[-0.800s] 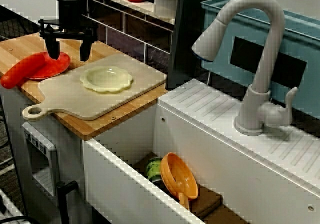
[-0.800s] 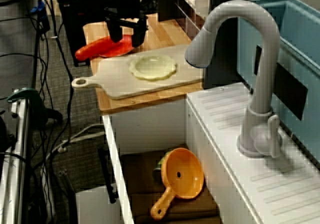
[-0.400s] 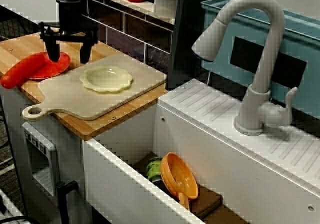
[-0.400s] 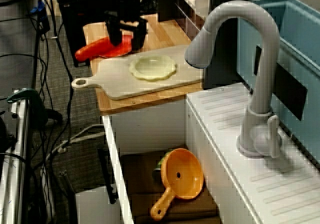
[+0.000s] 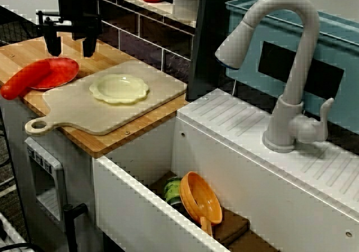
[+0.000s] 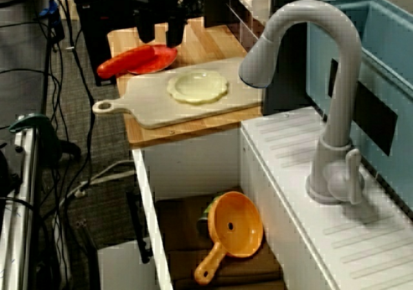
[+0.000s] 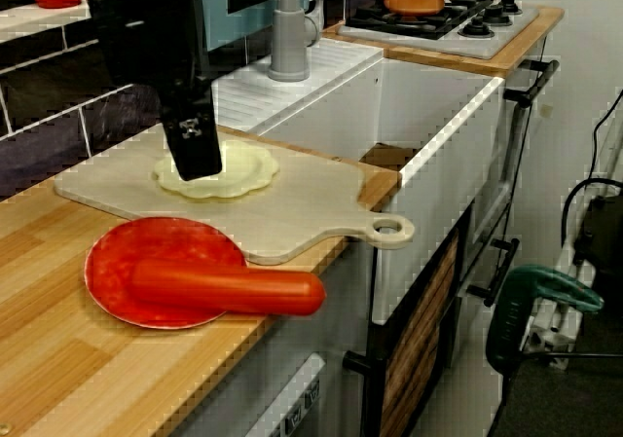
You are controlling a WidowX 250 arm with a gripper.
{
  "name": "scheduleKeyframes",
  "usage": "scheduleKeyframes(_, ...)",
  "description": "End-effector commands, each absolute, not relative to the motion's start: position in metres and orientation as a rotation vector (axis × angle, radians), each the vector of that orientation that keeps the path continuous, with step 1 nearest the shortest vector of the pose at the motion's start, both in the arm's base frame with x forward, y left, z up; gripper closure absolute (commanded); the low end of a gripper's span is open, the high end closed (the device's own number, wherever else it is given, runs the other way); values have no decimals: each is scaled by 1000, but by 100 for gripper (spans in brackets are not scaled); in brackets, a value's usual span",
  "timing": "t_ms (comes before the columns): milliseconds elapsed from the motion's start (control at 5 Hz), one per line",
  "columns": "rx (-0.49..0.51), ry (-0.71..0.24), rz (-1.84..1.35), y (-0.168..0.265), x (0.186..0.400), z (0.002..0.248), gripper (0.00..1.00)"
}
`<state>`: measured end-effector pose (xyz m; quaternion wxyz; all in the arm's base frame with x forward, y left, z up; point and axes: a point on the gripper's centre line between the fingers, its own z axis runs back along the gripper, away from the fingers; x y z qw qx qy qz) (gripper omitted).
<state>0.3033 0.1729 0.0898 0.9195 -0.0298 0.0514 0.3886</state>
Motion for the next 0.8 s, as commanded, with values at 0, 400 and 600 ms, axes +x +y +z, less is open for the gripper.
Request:
scheduleKeyframes(0,-57,-19,767,198,285,109,0)
scheduleKeyframes(400,-83,-108,741,205,265,106,0)
scheduleKeyframes(600,-72,-100,743,208,264,108,0)
